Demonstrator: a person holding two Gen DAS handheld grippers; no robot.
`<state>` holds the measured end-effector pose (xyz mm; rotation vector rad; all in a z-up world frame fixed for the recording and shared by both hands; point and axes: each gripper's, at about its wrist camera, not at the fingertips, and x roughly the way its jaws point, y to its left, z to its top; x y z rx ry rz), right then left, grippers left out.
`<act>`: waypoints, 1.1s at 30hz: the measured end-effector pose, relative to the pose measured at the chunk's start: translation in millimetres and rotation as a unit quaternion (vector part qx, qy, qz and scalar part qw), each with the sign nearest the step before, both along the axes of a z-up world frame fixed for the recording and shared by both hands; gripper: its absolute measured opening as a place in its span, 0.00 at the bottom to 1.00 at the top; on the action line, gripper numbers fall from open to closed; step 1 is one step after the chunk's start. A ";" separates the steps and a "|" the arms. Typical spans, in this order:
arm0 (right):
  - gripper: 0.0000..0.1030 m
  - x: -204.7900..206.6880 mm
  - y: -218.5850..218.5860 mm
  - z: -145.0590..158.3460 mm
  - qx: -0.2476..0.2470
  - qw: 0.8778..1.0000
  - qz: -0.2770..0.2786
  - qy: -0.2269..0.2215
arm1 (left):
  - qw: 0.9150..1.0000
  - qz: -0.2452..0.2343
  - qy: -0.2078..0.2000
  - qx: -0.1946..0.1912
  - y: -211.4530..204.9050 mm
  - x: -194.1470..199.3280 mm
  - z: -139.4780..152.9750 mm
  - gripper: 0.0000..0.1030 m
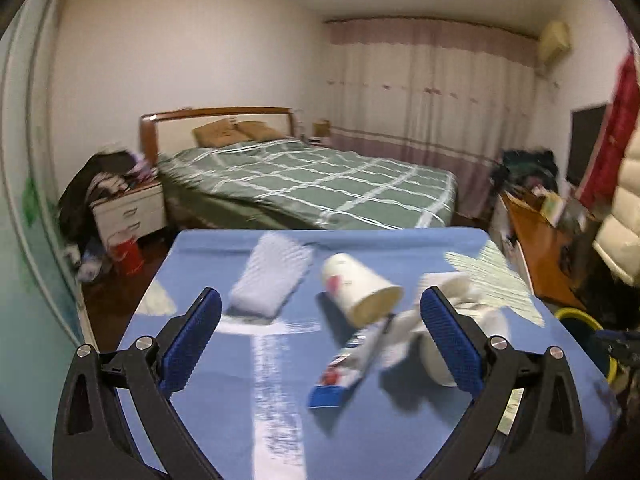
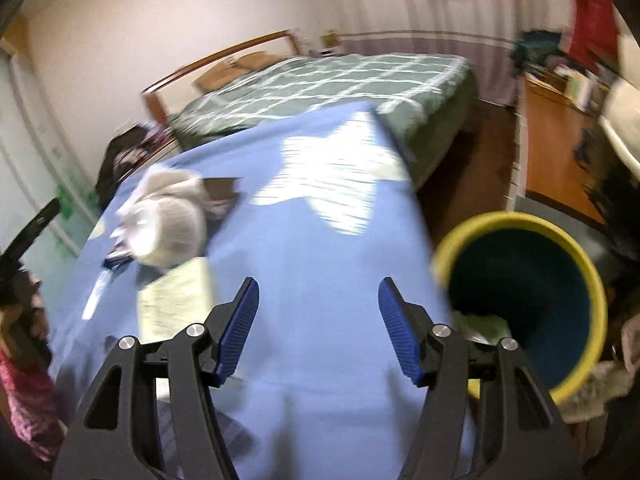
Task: Collect trash
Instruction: 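Grasp the white cup wrapped in tissue with the right gripper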
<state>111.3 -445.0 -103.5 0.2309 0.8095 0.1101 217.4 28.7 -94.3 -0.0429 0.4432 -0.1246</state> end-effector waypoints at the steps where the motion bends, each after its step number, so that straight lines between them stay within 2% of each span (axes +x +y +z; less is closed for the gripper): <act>1: 0.58 4.7 12.9 2.3 -0.003 1.000 0.015 -0.001 | 1.000 0.009 0.001 -0.008 7.7 1.0 -5.1 0.95; 4: 0.58 17.5 51.2 9.5 -0.006 0.998 0.060 -0.009 | 0.999 0.019 0.010 -0.030 25.4 3.3 -16.6 0.95; 8: 0.59 37.3 98.4 17.6 -0.009 0.994 0.107 -0.020 | 0.999 0.032 0.007 -0.034 31.8 4.7 -20.4 0.95; 11: 0.67 53.6 121.0 21.1 0.000 0.992 0.124 -0.025 | 0.999 0.028 0.003 -0.039 29.2 2.8 -20.2 0.95; 13: 0.79 60.3 133.0 22.4 -0.001 0.991 0.128 -0.028 | 0.999 0.023 0.004 -0.042 26.1 2.1 -20.6 0.95; 14: 0.80 65.4 138.8 21.0 -0.009 0.992 0.125 -0.026 | 0.999 0.019 0.006 -0.044 25.0 0.3 -20.8 0.95; 25: 0.81 100.6 173.2 -1.7 -0.060 0.992 0.105 0.020 | 0.998 -0.004 0.020 -0.055 16.7 0.4 -22.9 0.95; 27: 0.79 104.7 173.4 -7.1 -0.057 0.993 0.102 0.030 | 0.998 -0.004 0.022 -0.056 17.2 0.5 -23.4 0.95; 28: 0.72 105.7 172.0 -8.1 -0.055 0.993 0.098 0.030 | 0.998 -0.004 0.022 -0.057 16.9 0.4 -23.6 0.95; 33: 0.73 97.6 163.4 -2.6 -0.040 0.994 0.097 0.016 | 0.998 -0.005 0.023 -0.056 15.8 0.8 -24.5 0.95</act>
